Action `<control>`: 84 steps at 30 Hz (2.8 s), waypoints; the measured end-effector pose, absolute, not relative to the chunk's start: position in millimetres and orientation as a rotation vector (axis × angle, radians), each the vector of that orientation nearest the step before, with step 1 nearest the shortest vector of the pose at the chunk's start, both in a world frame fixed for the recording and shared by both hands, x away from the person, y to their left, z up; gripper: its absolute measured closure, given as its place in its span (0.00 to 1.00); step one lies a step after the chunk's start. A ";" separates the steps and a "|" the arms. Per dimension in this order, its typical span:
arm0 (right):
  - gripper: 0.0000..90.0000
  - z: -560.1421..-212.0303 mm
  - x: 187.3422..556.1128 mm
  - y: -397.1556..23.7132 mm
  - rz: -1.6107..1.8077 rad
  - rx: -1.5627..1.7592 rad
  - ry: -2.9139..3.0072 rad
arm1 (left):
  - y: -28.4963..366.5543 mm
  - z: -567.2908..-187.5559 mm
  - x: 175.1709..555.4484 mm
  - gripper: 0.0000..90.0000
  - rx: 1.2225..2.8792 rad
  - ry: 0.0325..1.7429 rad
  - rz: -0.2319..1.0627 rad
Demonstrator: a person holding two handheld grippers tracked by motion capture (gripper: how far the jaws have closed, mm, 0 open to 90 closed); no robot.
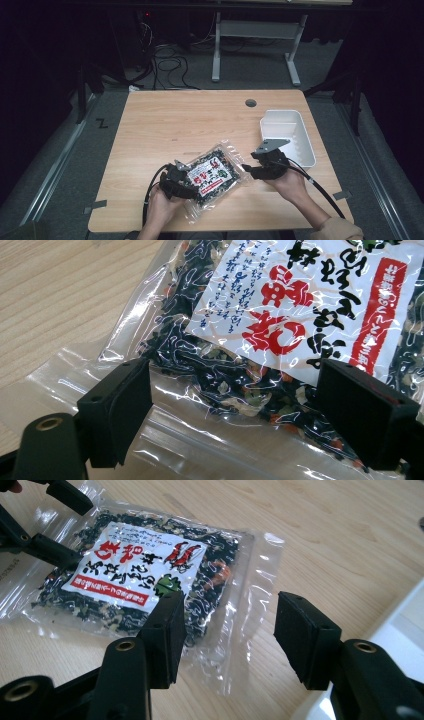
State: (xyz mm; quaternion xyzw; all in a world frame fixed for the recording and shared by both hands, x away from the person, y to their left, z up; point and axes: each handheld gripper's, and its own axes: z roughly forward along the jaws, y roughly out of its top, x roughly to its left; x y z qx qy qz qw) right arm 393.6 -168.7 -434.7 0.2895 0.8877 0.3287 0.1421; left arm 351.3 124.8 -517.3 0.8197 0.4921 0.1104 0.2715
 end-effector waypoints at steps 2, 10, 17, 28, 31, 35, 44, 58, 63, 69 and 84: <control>0.51 -436.6 396.0 -165.8 0.944 0.842 2.566 | 124.9 -517.0 350.9 0.17 2.213 1.321 0.295; 0.50 -449.7 414.0 -142.9 0.837 0.913 2.613 | 127.4 -516.1 350.4 0.17 2.237 1.306 0.295; 0.49 -465.0 425.1 -117.1 0.736 0.959 2.683 | 132.0 -515.1 349.8 0.17 2.244 1.325 0.312; 0.46 -488.2 440.7 -114.7 0.629 1.098 2.725 | 142.6 -514.6 351.2 0.17 2.227 1.398 0.361; 0.46 -497.9 440.1 -114.8 0.588 1.137 2.758 | 142.9 -514.4 349.7 0.18 2.221 1.408 0.381; 0.47 -502.7 439.7 -112.1 0.559 1.116 2.772 | 142.9 -514.2 349.8 0.19 2.222 1.413 0.376; 0.62 -504.5 444.3 -113.2 0.576 1.231 2.830 | 144.6 -514.9 349.7 0.21 2.194 1.431 0.338; 0.92 -501.0 439.2 -111.6 0.612 1.107 2.824 | 140.0 -516.6 347.6 0.21 2.178 1.393 0.394; 0.94 -500.4 437.1 -111.1 0.619 1.067 2.817 | 140.0 -516.5 347.0 0.21 2.174 1.396 0.393; 0.96 -486.2 438.9 -115.6 0.702 1.056 2.798 | 142.8 -517.5 348.3 0.21 2.141 1.398 0.336; 0.99 -431.9 436.0 -153.9 0.755 0.973 2.703 | 140.2 -515.9 345.3 0.24 2.126 1.360 0.341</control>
